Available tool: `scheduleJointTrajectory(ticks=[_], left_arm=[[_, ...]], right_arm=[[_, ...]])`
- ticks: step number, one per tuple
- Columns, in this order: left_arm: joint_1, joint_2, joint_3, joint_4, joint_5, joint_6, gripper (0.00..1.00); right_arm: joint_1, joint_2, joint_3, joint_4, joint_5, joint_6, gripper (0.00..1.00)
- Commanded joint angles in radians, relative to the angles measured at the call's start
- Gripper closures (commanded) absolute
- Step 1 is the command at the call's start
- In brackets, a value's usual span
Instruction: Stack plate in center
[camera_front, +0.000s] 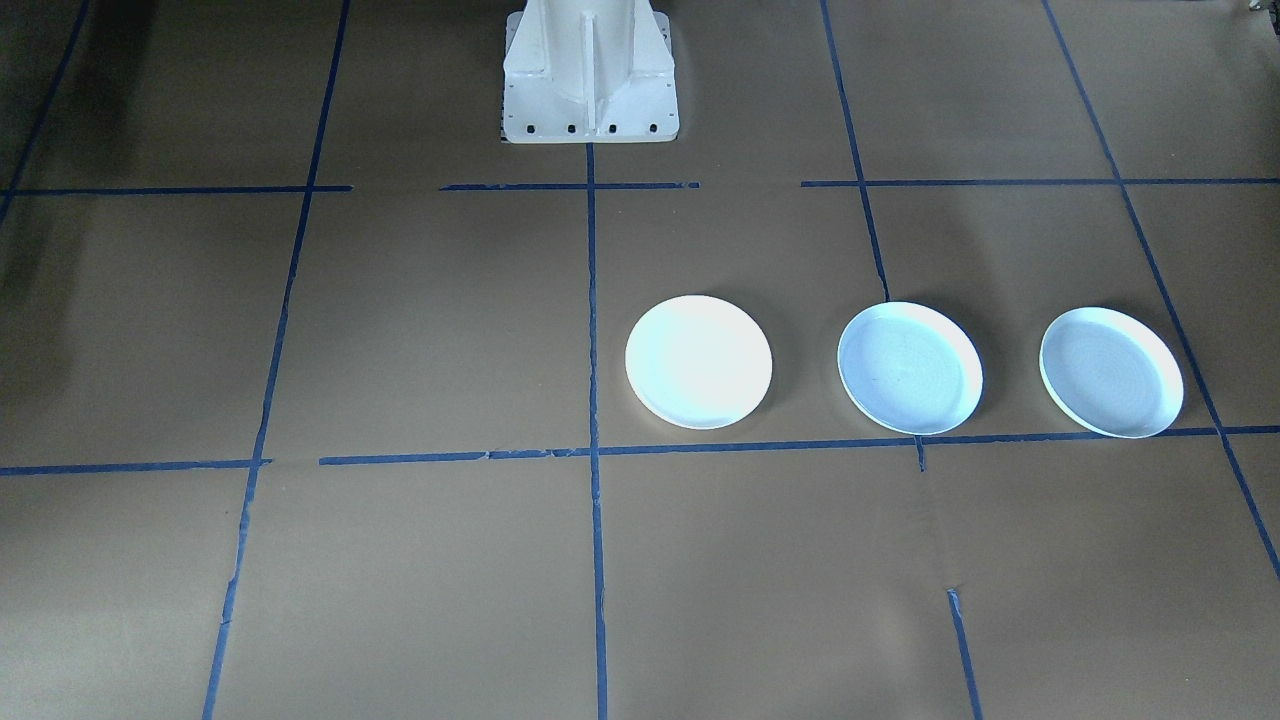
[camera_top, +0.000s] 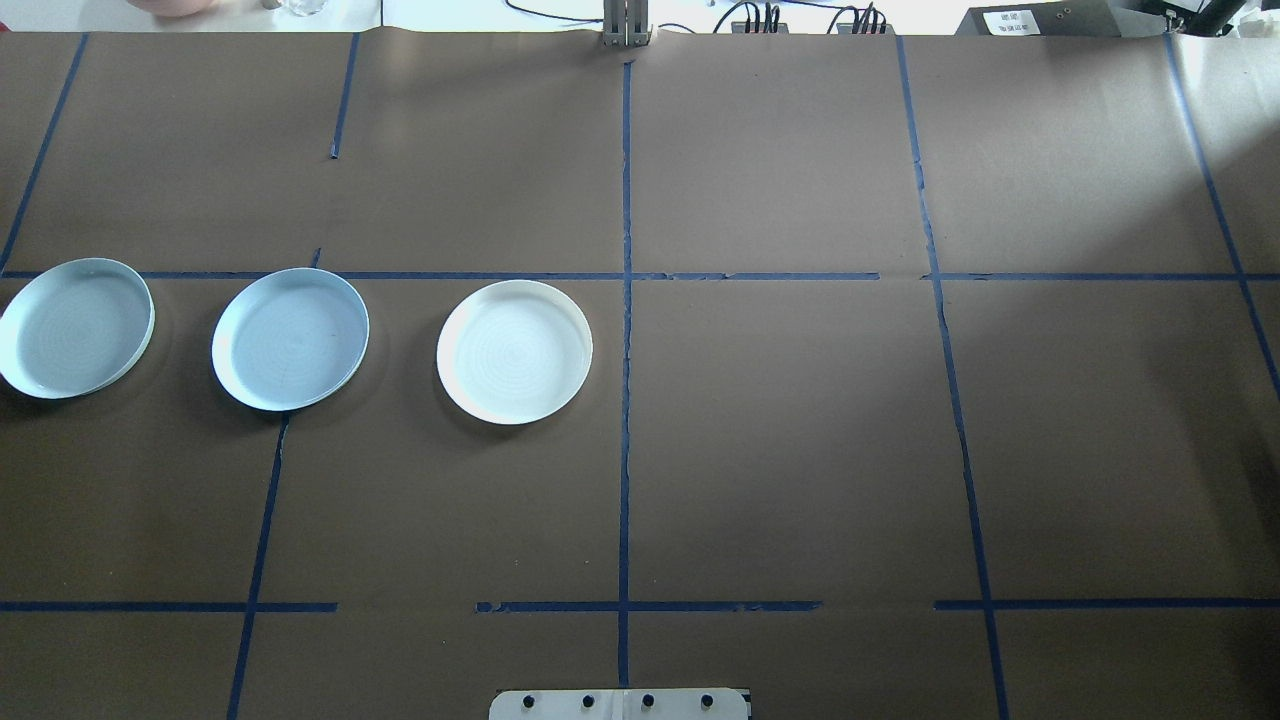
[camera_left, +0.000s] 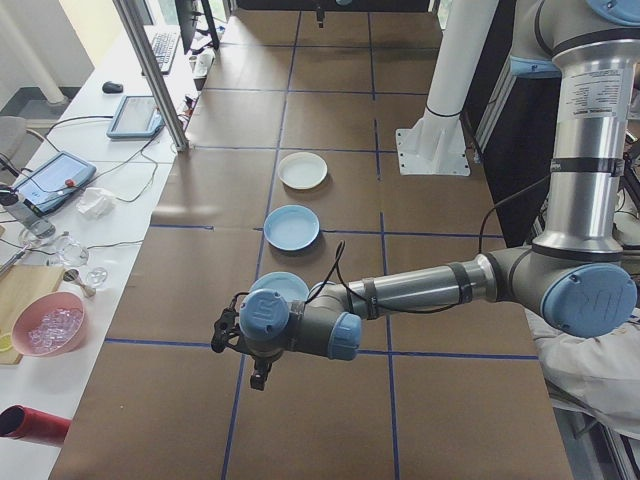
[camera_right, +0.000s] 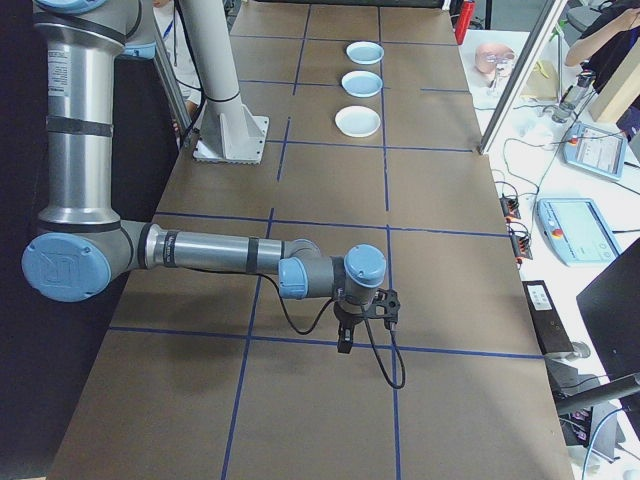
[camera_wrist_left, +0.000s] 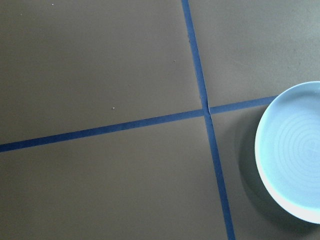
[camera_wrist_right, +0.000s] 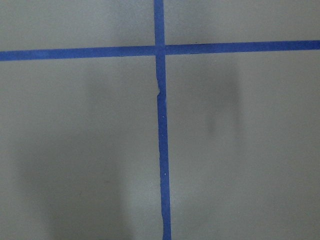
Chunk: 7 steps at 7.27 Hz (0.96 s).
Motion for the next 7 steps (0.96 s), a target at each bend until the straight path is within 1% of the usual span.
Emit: scheduleJointTrajectory(ticks=[1, 2, 3, 4, 6, 7], left_arm=[[0.094, -0.055, 0.084, -0.071, -0.046, -0.090, 0.00], [0.138, -0.098, 0.131, -0.077, -0.077, -0.130, 0.00], [0.196, -0.109, 0.144, -0.115, -0.077, -0.178, 0.00], [0.235, -0.112, 0.155, -0.123, -0.074, -0.200, 0.00], [0.280, -0.135, 0.202, -0.129, -0.072, -0.228, 0.01], [0.289, -0.137, 0.213, -0.129, -0.071, -0.228, 0.03]], right_arm=[[0.000, 0.000, 0.000, 0.000, 0.000, 0.000, 0.00], [0.000, 0.000, 0.000, 0.000, 0.000, 0.000, 0.00], [0.000, 0.000, 0.000, 0.000, 0.000, 0.000, 0.00], [0.000, 0.000, 0.000, 0.000, 0.000, 0.000, 0.00], [0.000, 0.000, 0.000, 0.000, 0.000, 0.000, 0.00], [0.000, 0.000, 0.000, 0.000, 0.000, 0.000, 0.00]])
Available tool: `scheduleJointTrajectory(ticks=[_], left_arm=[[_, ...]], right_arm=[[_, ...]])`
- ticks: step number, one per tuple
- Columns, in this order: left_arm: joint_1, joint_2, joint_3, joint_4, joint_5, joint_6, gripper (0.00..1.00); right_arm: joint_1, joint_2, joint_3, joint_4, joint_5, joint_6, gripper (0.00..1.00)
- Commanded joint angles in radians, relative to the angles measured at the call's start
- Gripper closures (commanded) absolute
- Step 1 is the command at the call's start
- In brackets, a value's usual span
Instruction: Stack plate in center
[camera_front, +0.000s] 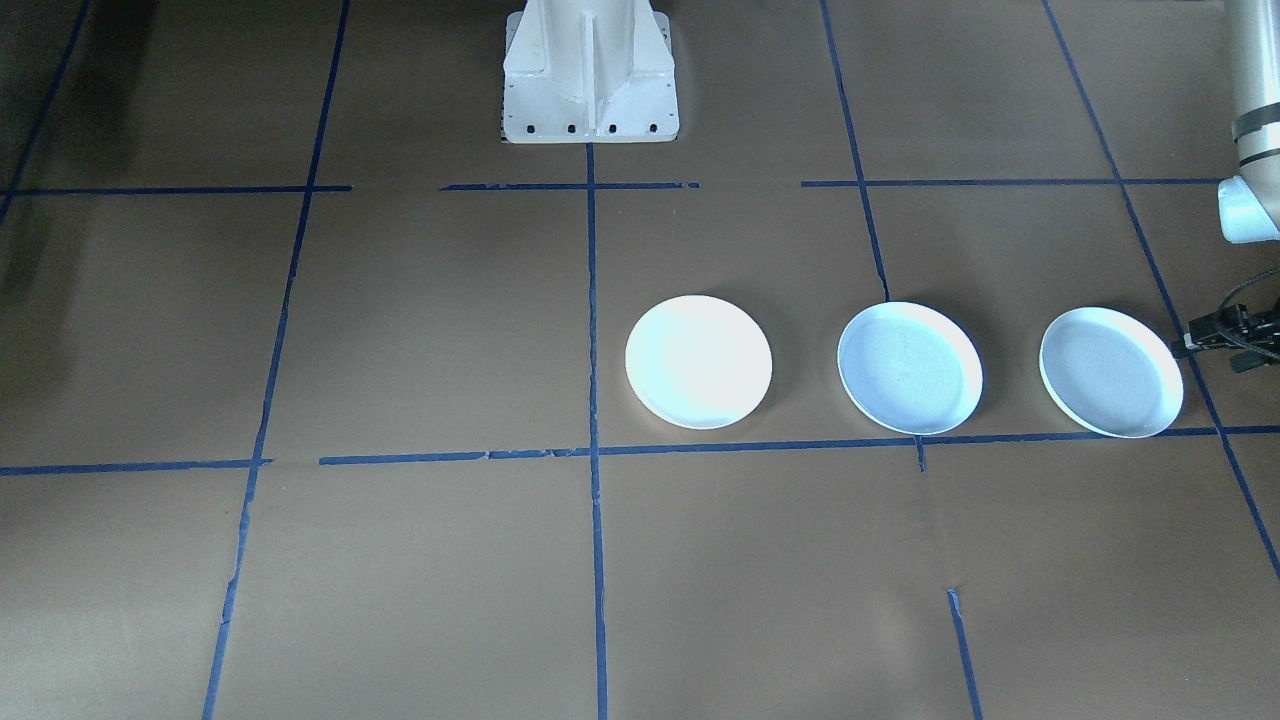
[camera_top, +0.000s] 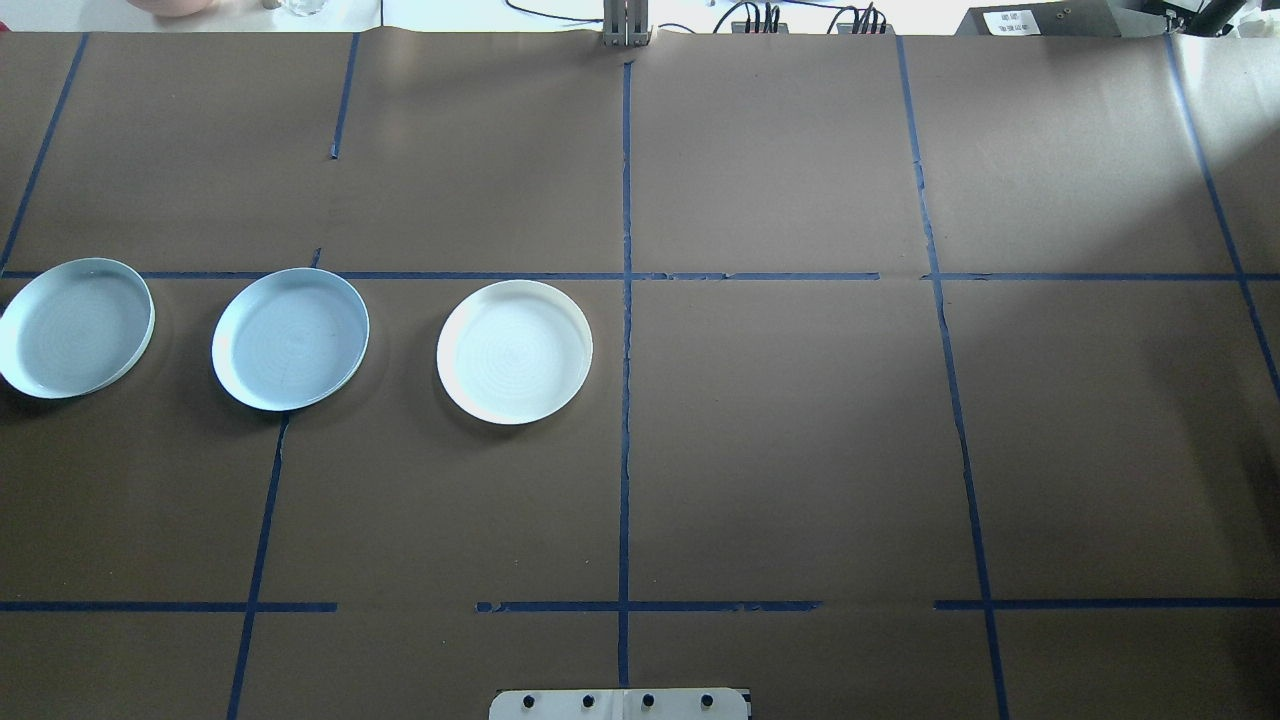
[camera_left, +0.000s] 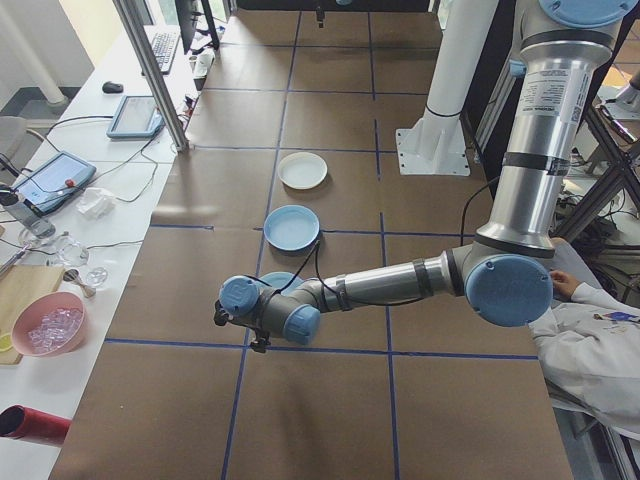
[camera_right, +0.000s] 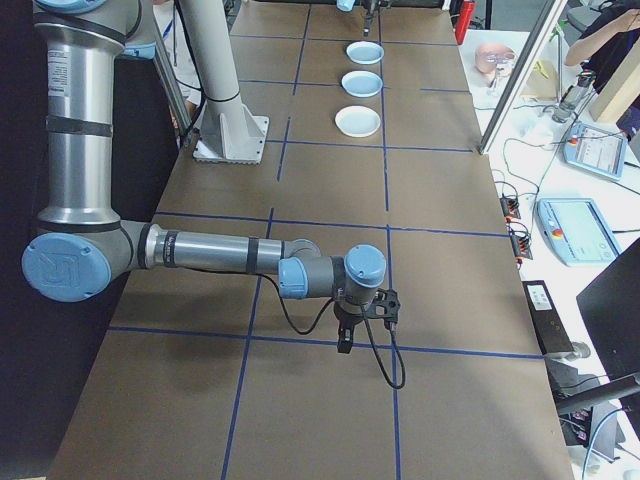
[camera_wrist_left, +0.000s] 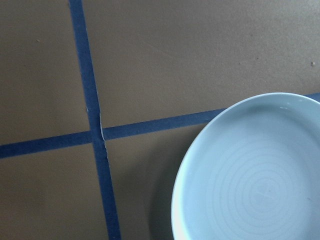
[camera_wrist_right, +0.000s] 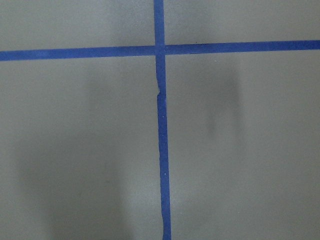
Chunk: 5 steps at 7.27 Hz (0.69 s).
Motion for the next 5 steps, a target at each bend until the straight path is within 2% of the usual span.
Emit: scheduleJointTrajectory(ticks=[1, 2, 5], left_arm=[[0.019, -0.006, 0.031, 0.000, 0.006, -0.005, 0.14], [0.019, -0.008, 0.036, 0.000, 0.006, -0.005, 0.23], [0.019, -0.052, 0.100, -0.029, 0.003, -0.075, 0.26]], right_arm=[[0.000, 0.000, 0.000, 0.000, 0.000, 0.000, 0.00], [0.000, 0.000, 0.000, 0.000, 0.000, 0.000, 0.00], [0.000, 0.000, 0.000, 0.000, 0.000, 0.000, 0.00]])
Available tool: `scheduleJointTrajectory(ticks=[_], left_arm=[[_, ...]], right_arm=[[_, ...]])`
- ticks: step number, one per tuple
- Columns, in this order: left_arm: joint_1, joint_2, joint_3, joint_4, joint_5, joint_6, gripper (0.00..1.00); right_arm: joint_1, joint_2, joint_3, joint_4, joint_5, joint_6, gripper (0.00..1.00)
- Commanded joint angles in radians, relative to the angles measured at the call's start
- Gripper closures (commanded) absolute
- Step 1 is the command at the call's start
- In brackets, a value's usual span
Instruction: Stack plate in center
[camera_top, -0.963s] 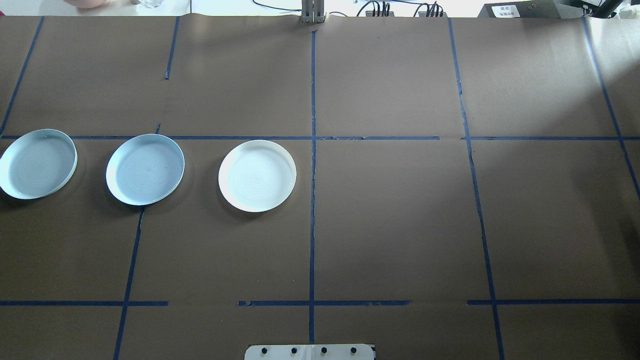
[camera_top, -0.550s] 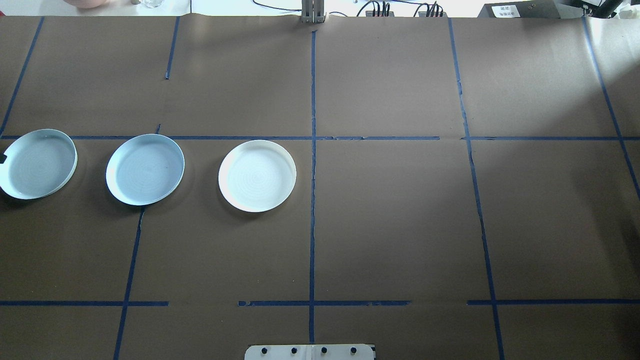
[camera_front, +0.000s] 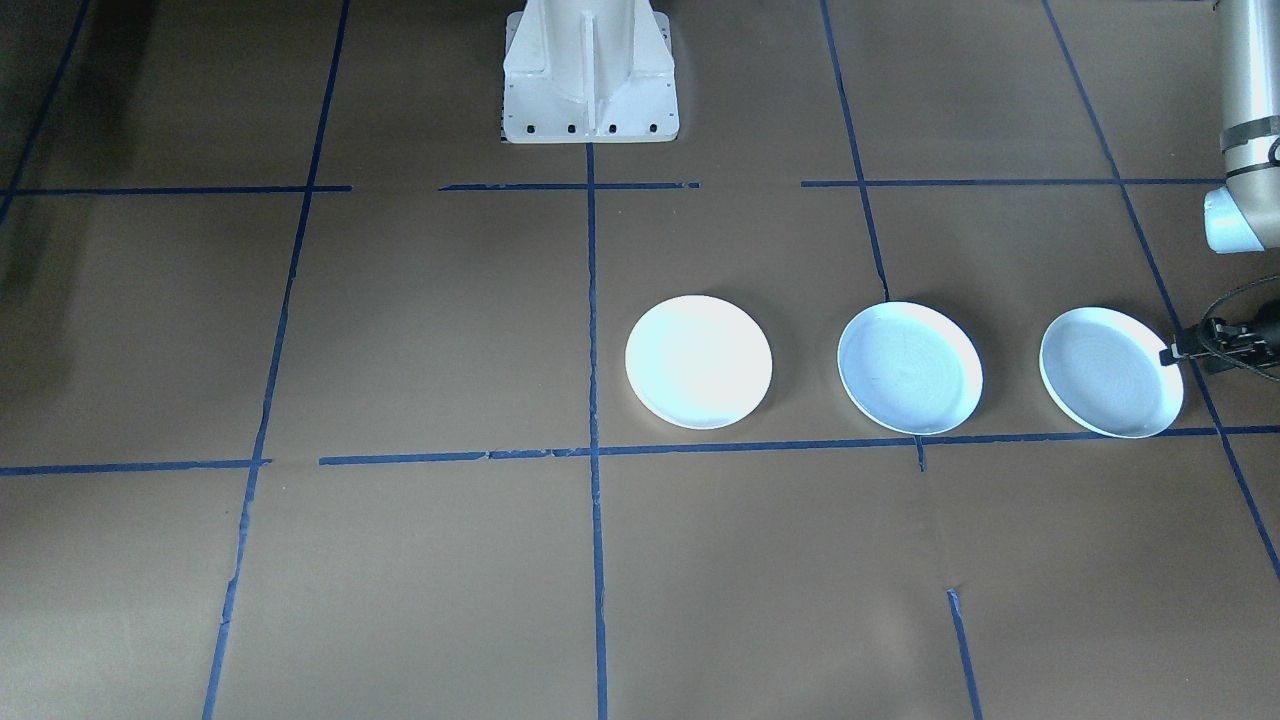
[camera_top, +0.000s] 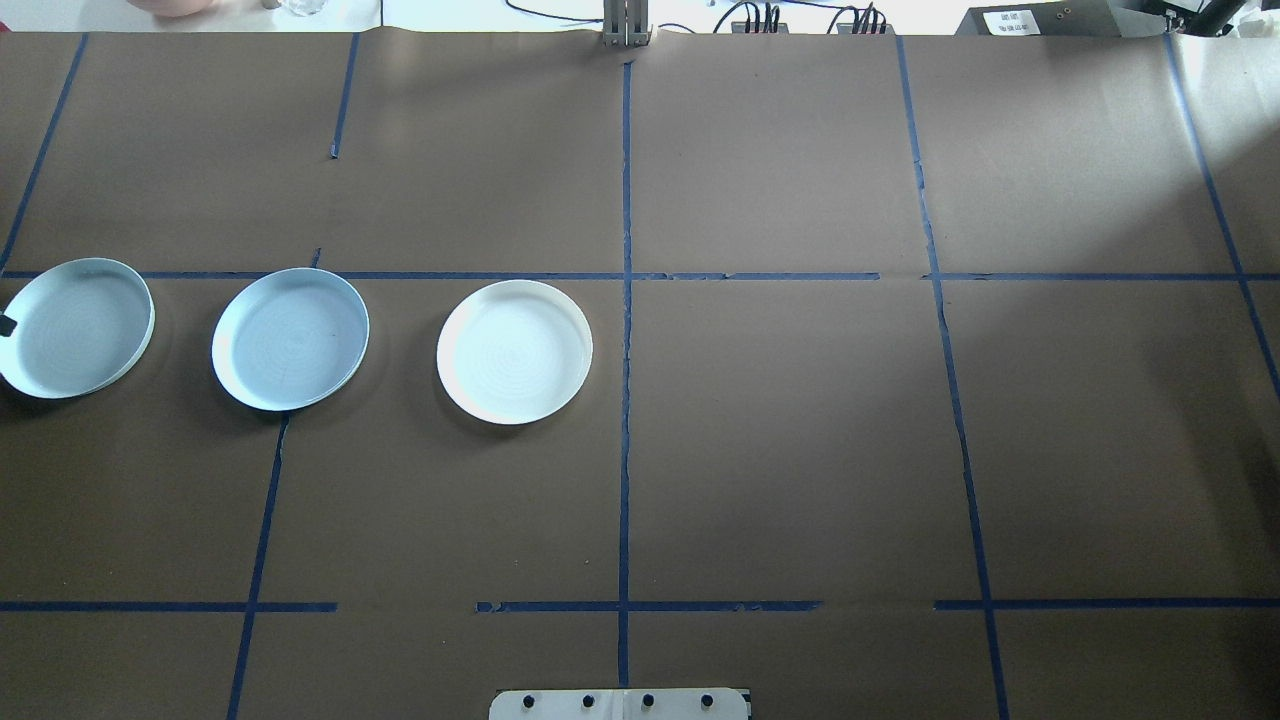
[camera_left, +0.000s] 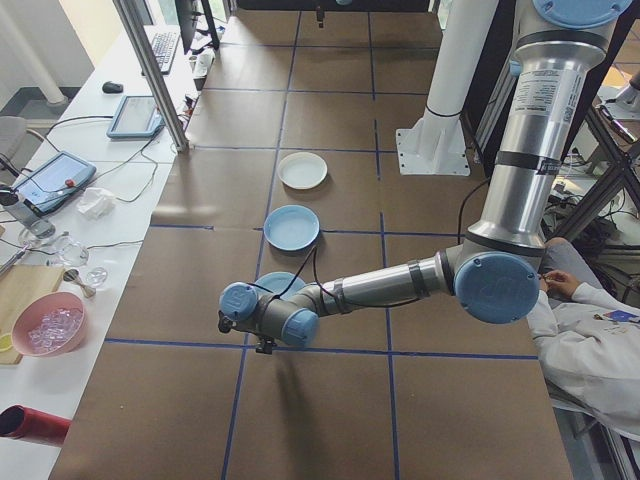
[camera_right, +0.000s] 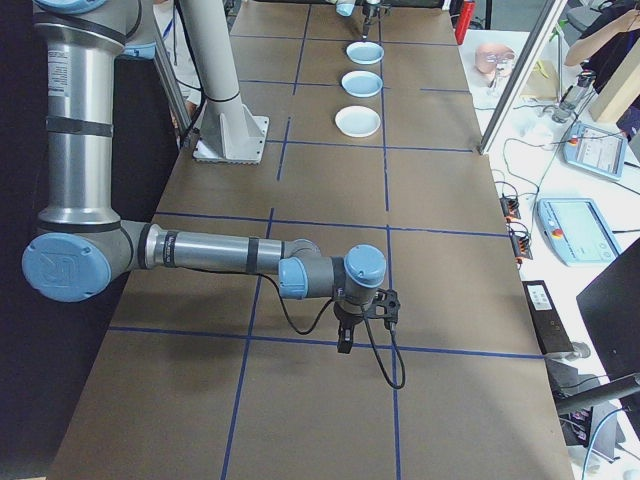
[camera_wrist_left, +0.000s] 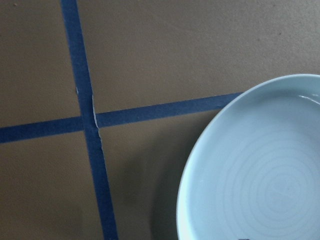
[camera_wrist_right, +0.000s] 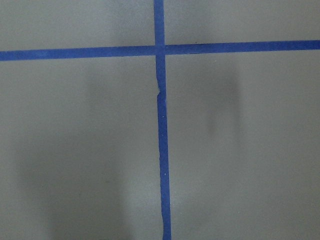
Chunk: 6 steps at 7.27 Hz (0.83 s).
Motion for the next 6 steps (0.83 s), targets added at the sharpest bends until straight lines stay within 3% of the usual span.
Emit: scheduleJointTrajectory(ticks=[1, 3, 6], left_arm=[[0.000, -0.022, 0.027, -0.040, -0.001, -0.075, 0.26], [0.002, -0.022, 0.027, -0.040, -0.003, -0.075, 0.43], [0.006, -0.022, 0.027, -0.040, -0.003, -0.075, 0.45]], right_arm=[[0.000, 0.000, 0.000, 0.000, 0.000, 0.000, 0.00], [0.000, 0.000, 0.000, 0.000, 0.000, 0.000, 0.00], [0.000, 0.000, 0.000, 0.000, 0.000, 0.000, 0.00]])
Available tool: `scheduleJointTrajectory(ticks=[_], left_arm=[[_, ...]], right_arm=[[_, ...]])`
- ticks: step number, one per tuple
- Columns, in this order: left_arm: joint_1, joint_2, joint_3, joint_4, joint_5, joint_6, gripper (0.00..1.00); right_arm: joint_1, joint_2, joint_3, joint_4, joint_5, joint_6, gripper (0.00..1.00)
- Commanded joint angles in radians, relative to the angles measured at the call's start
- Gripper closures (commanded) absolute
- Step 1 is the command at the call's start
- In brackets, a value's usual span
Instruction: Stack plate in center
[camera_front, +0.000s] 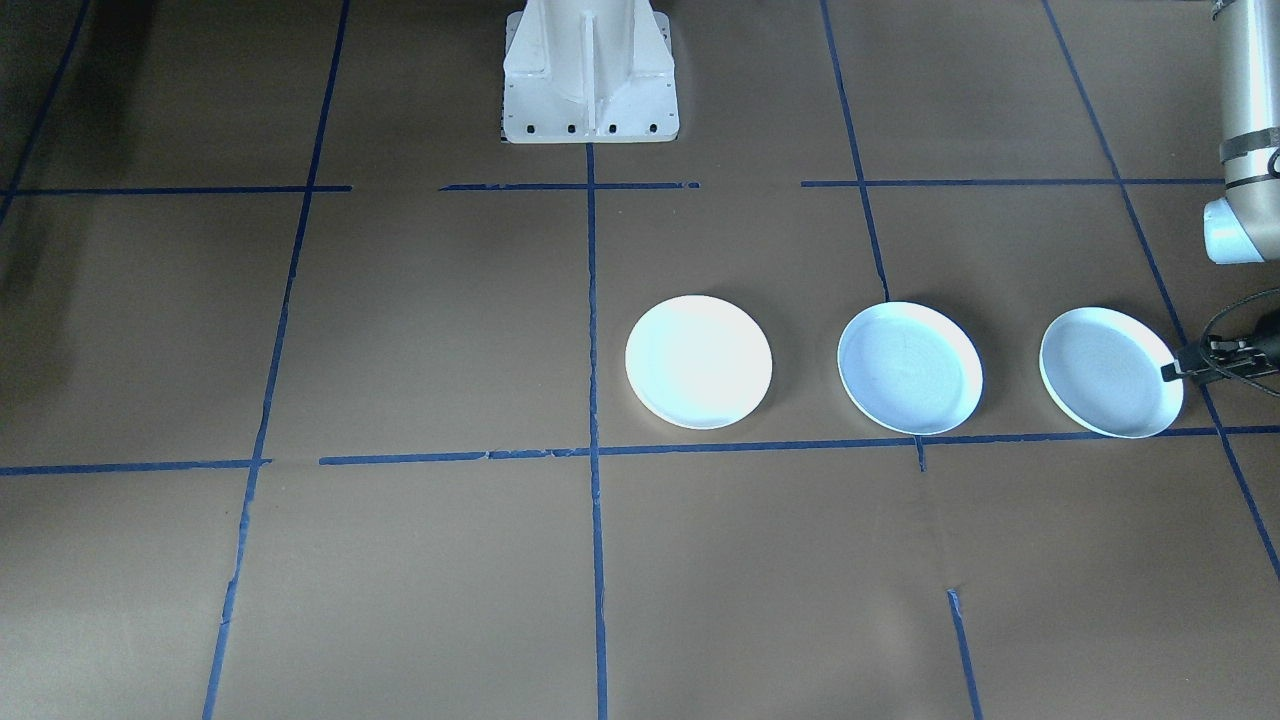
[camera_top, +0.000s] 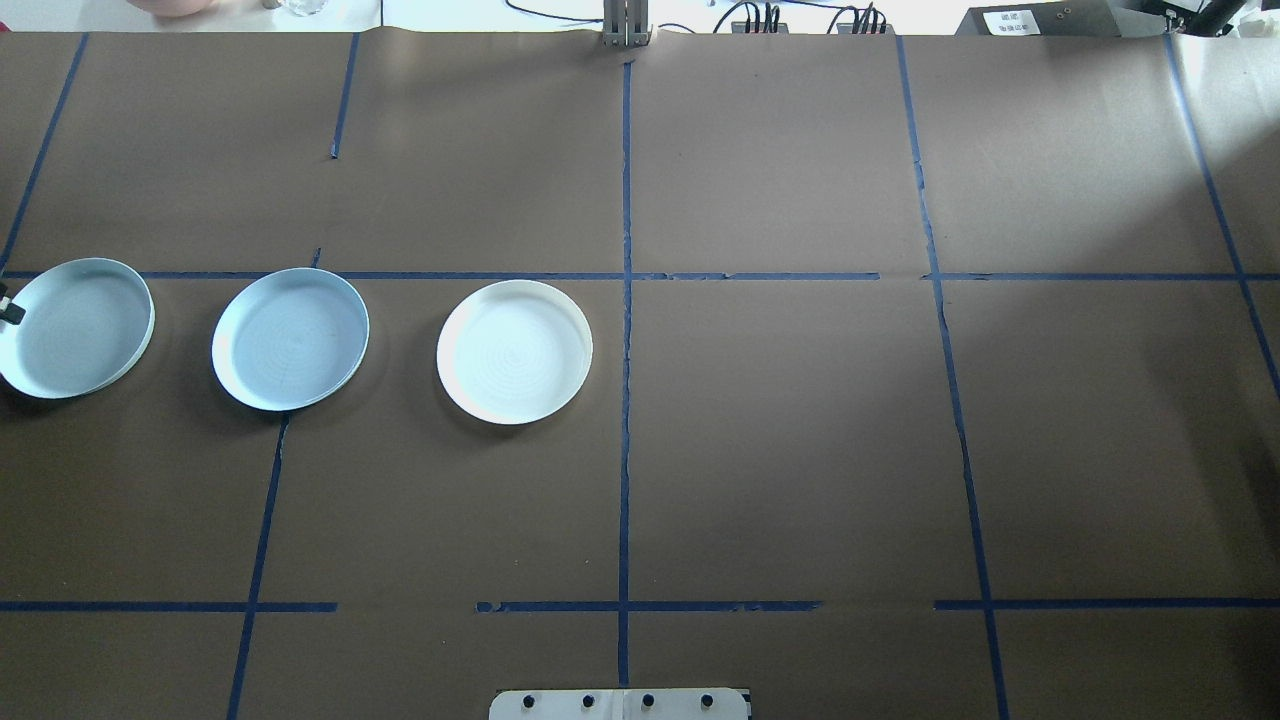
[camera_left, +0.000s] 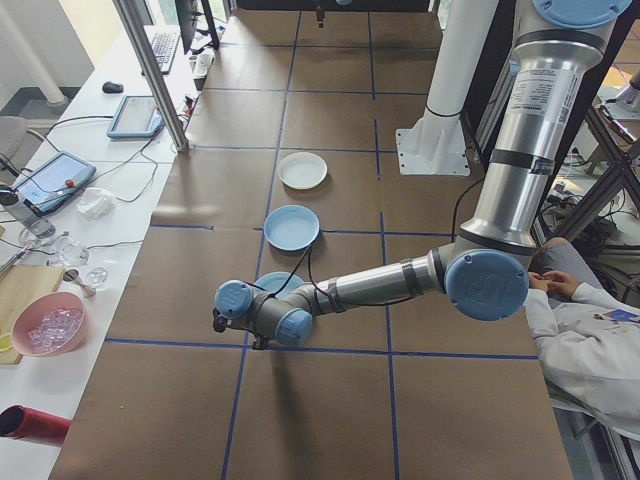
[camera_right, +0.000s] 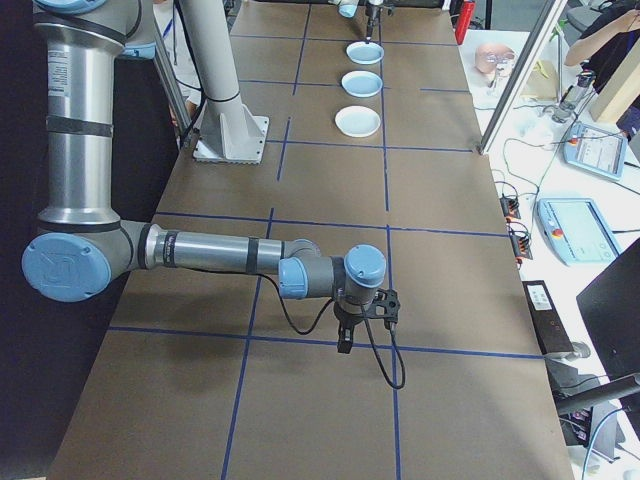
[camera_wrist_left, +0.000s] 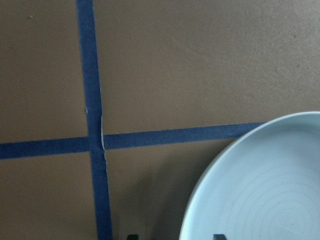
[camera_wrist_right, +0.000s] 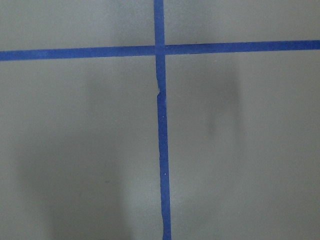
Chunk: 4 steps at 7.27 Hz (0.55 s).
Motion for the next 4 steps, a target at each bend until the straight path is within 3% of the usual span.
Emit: scheduleJointTrajectory(ticks=[1, 3, 4], left_arm=[[0.014, -0.002, 0.000, 0.000, -0.002, 0.001, 0.45], [0.020, -0.005, 0.000, 0.000, -0.002, 0.001, 0.50], [0.020, -0.005, 0.000, 0.000, -0.003, 0.001, 0.78]], right_arm=[[0.000, 0.000, 0.000, 0.000, 0.000, 0.000, 0.00], [0.000, 0.000, 0.000, 0.000, 0.000, 0.000, 0.00], [0.000, 0.000, 0.000, 0.000, 0.000, 0.000, 0.00]])
